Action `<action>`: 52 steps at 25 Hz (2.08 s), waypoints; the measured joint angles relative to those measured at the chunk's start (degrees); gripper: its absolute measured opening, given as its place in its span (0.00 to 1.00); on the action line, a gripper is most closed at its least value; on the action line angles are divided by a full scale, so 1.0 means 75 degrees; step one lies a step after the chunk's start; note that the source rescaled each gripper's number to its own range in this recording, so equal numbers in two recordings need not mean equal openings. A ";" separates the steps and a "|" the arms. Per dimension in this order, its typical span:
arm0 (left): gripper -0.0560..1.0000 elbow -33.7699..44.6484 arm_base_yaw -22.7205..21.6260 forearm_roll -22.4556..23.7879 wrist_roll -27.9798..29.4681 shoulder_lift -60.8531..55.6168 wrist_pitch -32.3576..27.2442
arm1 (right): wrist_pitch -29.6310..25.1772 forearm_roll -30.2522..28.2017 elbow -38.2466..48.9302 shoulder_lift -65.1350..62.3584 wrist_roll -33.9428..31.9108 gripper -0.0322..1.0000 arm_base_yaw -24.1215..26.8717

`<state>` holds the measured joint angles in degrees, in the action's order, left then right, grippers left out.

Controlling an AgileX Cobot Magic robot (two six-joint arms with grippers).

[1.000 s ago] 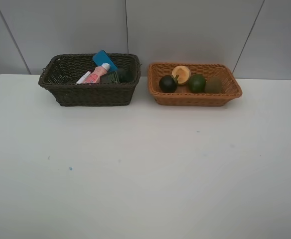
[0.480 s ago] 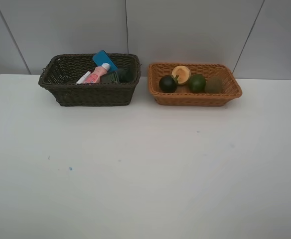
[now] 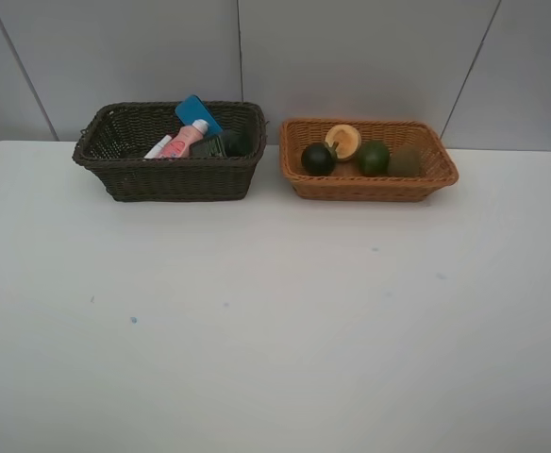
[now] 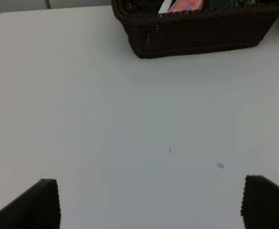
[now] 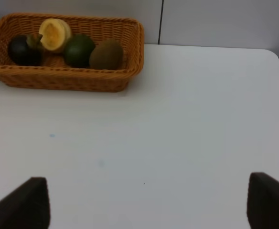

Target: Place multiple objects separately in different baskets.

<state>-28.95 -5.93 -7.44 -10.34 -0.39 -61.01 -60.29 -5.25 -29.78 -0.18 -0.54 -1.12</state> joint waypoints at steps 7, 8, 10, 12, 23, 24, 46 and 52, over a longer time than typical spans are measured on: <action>1.00 0.0000 0.0013 0.0000 0.0000 0.0000 0.0000 | 0.0000 0.0000 0.0000 0.0000 0.0000 1.00 0.0000; 1.00 0.0000 0.0013 0.0000 0.0000 0.0000 0.0000 | 0.0000 0.0000 0.0000 0.0000 0.0000 1.00 0.0000; 1.00 0.0000 0.0013 0.0000 0.0000 0.0000 0.0000 | 0.0000 0.0000 0.0000 0.0000 0.0000 1.00 0.0000; 1.00 0.0000 0.0013 0.0000 0.0000 0.0000 0.0000 | 0.0000 0.0000 0.0000 0.0000 0.0000 1.00 0.0000; 1.00 0.0000 0.0013 -0.0022 0.0000 0.0000 0.0000 | 0.0000 0.0000 0.0000 0.0000 0.0000 1.00 0.0000; 1.00 0.0000 0.0013 -0.0022 0.0000 0.0000 0.0000 | 0.0000 0.0000 0.0000 0.0000 0.0000 1.00 0.0000; 1.00 0.0000 0.0013 -0.0022 0.0000 0.0000 0.0000 | 0.0000 0.0000 0.0000 0.0000 0.0000 1.00 0.0000; 1.00 0.0000 0.0013 -0.0022 0.0000 0.0000 0.0000 | 0.0000 0.0000 0.0000 0.0000 0.0000 1.00 0.0000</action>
<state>-28.95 -5.83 -7.61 -10.34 -0.39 -61.01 -60.29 -5.25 -29.78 -0.18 -0.54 -1.12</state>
